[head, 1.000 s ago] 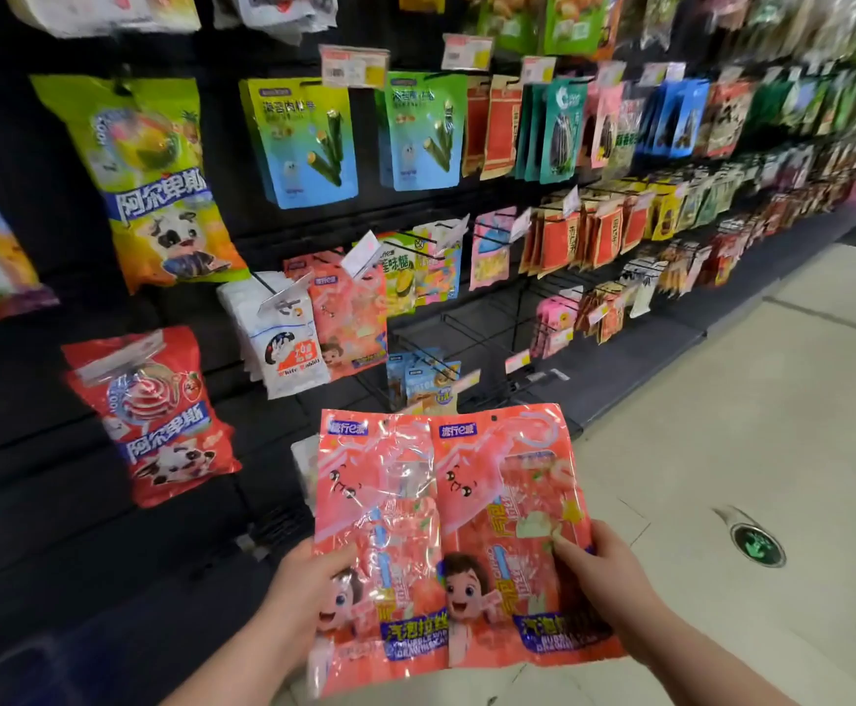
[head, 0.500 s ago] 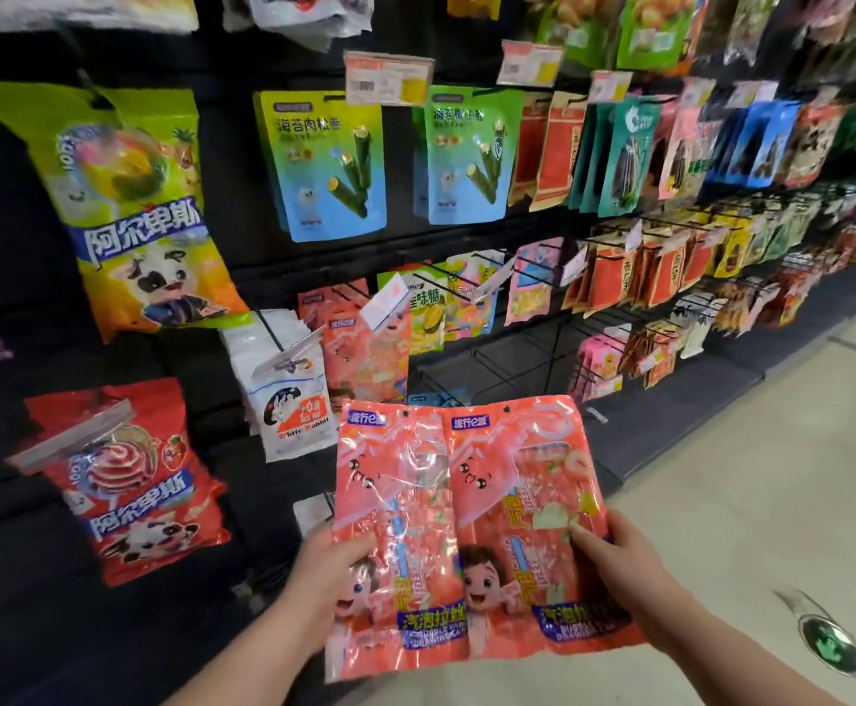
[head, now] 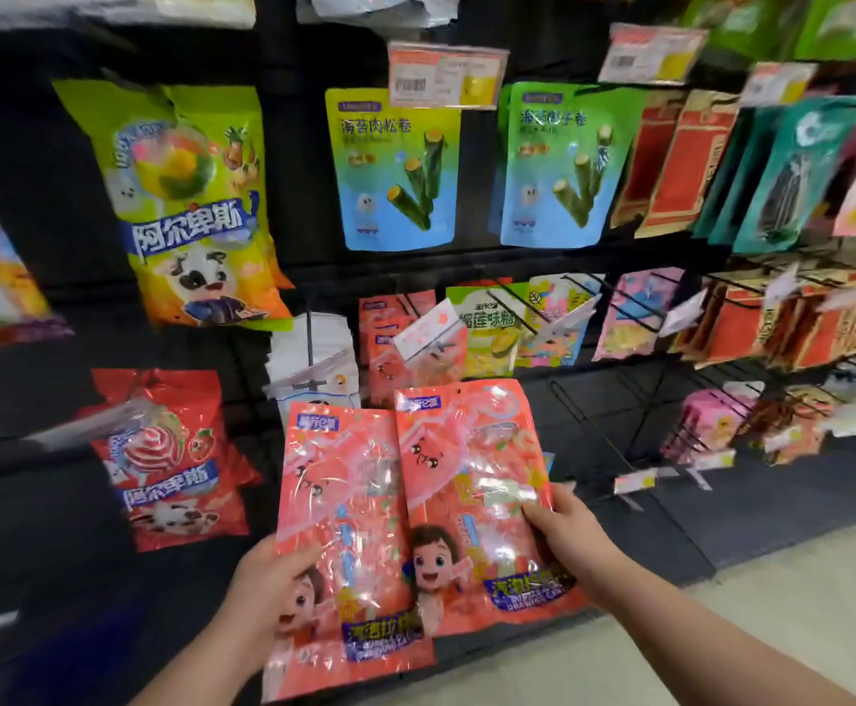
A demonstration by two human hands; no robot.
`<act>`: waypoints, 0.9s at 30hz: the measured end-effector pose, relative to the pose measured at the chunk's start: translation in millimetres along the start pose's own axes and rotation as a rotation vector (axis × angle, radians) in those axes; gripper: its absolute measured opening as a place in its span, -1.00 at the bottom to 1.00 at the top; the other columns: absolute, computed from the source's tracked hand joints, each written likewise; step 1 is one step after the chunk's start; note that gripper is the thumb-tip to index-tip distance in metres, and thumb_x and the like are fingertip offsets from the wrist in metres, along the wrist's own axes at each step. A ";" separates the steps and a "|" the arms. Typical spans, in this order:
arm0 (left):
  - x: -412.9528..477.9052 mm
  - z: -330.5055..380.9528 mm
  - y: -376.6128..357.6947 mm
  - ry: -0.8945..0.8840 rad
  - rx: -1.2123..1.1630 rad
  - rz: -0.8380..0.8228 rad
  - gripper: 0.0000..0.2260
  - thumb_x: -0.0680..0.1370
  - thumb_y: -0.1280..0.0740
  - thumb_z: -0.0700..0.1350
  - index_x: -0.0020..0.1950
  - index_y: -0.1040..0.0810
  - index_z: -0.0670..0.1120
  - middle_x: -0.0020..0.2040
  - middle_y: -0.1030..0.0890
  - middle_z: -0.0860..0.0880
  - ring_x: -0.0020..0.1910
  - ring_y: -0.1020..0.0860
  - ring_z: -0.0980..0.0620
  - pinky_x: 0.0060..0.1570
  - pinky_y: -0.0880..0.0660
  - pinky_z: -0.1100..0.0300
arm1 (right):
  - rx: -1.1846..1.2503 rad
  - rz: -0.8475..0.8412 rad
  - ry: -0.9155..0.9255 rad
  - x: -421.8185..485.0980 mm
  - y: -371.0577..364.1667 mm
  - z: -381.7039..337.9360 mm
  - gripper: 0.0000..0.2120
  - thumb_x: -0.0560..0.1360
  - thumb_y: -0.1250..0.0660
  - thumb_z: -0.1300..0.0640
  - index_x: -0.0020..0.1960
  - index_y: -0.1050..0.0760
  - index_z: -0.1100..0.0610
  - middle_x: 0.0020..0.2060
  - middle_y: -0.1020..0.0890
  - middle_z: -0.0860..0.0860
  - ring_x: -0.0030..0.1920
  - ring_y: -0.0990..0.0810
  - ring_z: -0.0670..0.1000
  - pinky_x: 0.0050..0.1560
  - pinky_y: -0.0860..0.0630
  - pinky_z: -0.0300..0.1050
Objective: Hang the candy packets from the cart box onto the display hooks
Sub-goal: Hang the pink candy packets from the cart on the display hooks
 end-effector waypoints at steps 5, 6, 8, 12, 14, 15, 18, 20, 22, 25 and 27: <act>-1.4 -0.1 -6.5 -0.001 -0.070 0.105 -0.83 0.53 -0.36 -0.30 0.11 -0.58 -0.21 -0.07 -0.69 -0.28 -0.06 -0.65 -0.28 -0.03 -0.58 -0.15 | -0.010 -0.106 0.060 41.6 2.4 -17.5 -0.88 0.58 -0.23 0.24 0.04 -0.50 0.06 -0.05 -0.66 0.04 -0.16 -0.61 -0.10 -0.25 -0.50 -0.34; -2.5 -2.3 -8.2 0.006 -0.086 0.123 -0.83 0.53 -0.35 -0.30 0.12 -0.58 -0.22 -0.07 -0.69 -0.29 -0.04 -0.65 -0.30 -0.06 -0.59 -0.12 | -0.011 -0.123 0.061 47.7 1.6 -18.2 -0.87 0.58 -0.23 0.22 0.07 -0.50 0.08 -0.02 -0.66 0.06 -0.13 -0.62 -0.06 -0.20 -0.52 -0.29; -5.1 -6.5 -10.1 0.017 -0.105 0.160 -0.83 0.53 -0.35 -0.31 0.12 -0.57 -0.23 -0.08 -0.69 -0.29 -0.06 -0.66 -0.28 -0.10 -0.59 -0.07 | -0.033 -0.136 0.071 59.6 0.7 -18.4 -0.87 0.57 -0.24 0.20 0.09 -0.50 0.08 0.04 -0.65 0.09 -0.09 -0.62 -0.03 -0.11 -0.53 -0.18; -10.8 -10.1 -10.3 0.015 -0.115 0.216 -0.83 0.52 -0.35 -0.31 0.10 -0.58 -0.22 -0.17 -0.70 -0.26 -0.20 -0.65 -0.21 -0.20 -0.54 0.01 | -0.033 -0.191 0.097 72.0 -2.3 -21.8 -0.91 0.59 -0.22 0.23 0.04 -0.46 0.08 -0.07 -0.59 0.01 -0.25 -0.46 -0.21 -0.29 -0.38 -0.57; -12.4 -10.3 -9.8 0.020 -0.131 0.238 -0.83 0.51 -0.35 -0.32 0.09 -0.57 -0.24 -0.23 -0.69 -0.26 -0.26 -0.64 -0.19 -0.20 -0.53 0.00 | -0.022 -0.198 0.102 73.0 -1.2 -27.4 -0.94 0.60 -0.21 0.21 0.04 -0.41 0.07 -0.12 -0.55 -0.04 -0.27 -0.41 -0.24 -0.42 -0.32 -0.62; -13.2 -9.9 -9.6 0.023 -0.134 0.245 -0.84 0.51 -0.35 -0.33 0.09 -0.56 -0.24 -0.28 -0.69 -0.24 -0.30 -0.62 -0.17 -0.23 -0.53 0.01 | -0.024 -0.195 0.107 77.0 -1.7 -26.7 -0.95 0.60 -0.22 0.19 0.05 -0.41 0.08 -0.12 -0.56 -0.04 -0.26 -0.42 -0.24 -0.41 -0.34 -0.58; -15.8 -7.4 -8.4 0.039 -0.135 0.259 -0.83 0.51 -0.35 -0.33 0.09 -0.55 -0.25 -0.35 -0.66 -0.22 -0.40 -0.58 -0.13 -0.31 -0.50 0.05 | -0.019 -0.175 0.098 84.3 -7.4 -25.8 -0.91 0.58 -0.24 0.16 0.09 -0.43 0.07 0.03 -0.61 0.07 -0.12 -0.56 -0.05 -0.08 -0.49 -0.26; -16.3 -5.5 -7.2 0.047 -0.128 0.261 -0.83 0.51 -0.34 -0.33 0.10 -0.54 -0.26 -0.38 -0.65 -0.21 -0.44 -0.56 -0.12 -0.36 -0.49 0.09 | -0.011 -0.177 0.080 86.7 -10.7 -25.4 -0.88 0.58 -0.25 0.14 0.11 -0.45 0.06 0.05 -0.63 0.08 -0.03 -0.59 0.02 0.05 -0.51 -0.07; -15.6 -3.5 -5.0 0.051 -0.123 0.263 -0.82 0.51 -0.34 -0.33 0.12 -0.54 -0.27 -0.41 -0.63 -0.19 -0.48 -0.56 -0.10 -0.39 -0.47 0.11 | -0.008 -0.177 0.078 88.7 -13.1 -25.4 -0.87 0.57 -0.25 0.13 0.11 -0.47 0.08 0.00 -0.63 0.05 -0.05 -0.61 0.00 0.00 -0.54 -0.07; -12.4 -2.0 -3.1 0.058 -0.118 0.256 -0.81 0.52 -0.35 -0.31 0.13 -0.54 -0.25 -0.35 -0.66 -0.21 -0.42 -0.59 -0.12 -0.34 -0.49 0.09 | 0.011 -0.171 0.064 89.5 -15.9 -22.8 -0.87 0.57 -0.25 0.12 0.10 -0.48 0.09 -0.01 -0.64 0.04 -0.03 -0.62 0.01 0.02 -0.56 -0.04; -11.3 -1.0 -3.1 0.061 -0.110 0.251 -0.82 0.52 -0.35 -0.30 0.12 -0.55 -0.24 -0.33 -0.67 -0.21 -0.39 -0.60 -0.13 -0.32 -0.50 0.08 | 0.010 -0.166 0.048 88.9 -16.8 -19.7 -0.86 0.56 -0.26 0.10 0.10 -0.50 0.08 0.01 -0.65 0.06 0.02 -0.63 0.07 0.15 -0.54 0.10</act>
Point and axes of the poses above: each hand's wrist, its own x-axis towards the middle knuckle, its own y-axis out of the back of the hand, z = x × y, the point moved 7 cm from there along x, towards the middle knuckle
